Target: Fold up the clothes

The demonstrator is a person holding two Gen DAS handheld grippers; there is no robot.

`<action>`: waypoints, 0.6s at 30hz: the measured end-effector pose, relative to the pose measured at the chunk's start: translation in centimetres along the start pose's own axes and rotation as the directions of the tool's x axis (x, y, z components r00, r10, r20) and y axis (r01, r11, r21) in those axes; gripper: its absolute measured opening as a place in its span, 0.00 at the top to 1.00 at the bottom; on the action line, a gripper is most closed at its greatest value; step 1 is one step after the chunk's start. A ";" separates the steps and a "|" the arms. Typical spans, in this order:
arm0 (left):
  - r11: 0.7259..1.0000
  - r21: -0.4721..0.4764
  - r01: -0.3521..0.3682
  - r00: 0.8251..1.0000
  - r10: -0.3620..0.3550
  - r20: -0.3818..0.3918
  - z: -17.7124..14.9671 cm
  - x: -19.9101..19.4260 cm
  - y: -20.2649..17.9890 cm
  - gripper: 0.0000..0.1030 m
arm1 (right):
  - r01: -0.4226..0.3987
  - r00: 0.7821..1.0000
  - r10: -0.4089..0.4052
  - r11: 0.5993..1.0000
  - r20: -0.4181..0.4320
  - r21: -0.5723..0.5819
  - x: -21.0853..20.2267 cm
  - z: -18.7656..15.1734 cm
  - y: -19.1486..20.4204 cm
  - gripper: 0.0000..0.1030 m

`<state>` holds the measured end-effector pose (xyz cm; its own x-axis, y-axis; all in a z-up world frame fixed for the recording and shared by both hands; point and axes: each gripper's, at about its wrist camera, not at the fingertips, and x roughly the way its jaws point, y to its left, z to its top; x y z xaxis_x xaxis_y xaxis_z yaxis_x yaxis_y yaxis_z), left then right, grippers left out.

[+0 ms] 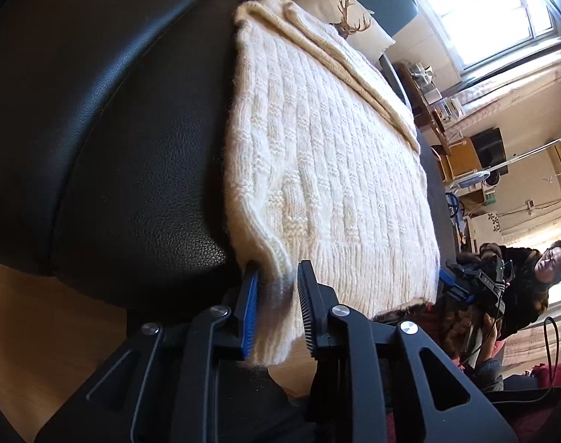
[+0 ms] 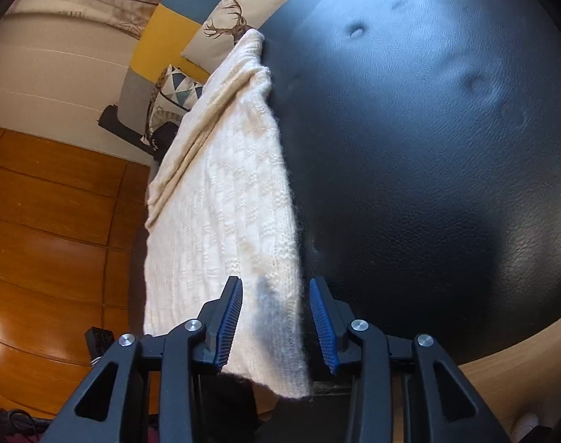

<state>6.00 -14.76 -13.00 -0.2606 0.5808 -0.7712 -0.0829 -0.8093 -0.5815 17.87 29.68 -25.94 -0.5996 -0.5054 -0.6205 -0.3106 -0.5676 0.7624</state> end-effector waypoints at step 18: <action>0.994 0.055 -0.094 0.994 0.091 0.064 -0.8 -2.1 1.4 0.94 | 0.093 0.992 -0.101 0.991 -0.079 -0.101 2.1 -3.7 2.5 0.92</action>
<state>7.16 -17.05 -12.38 -0.3286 0.4980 -0.8025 -0.1111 -0.8642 -0.4907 18.57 24.76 -26.07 -0.5053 -0.4954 -0.7066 -0.2890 -0.6744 0.6794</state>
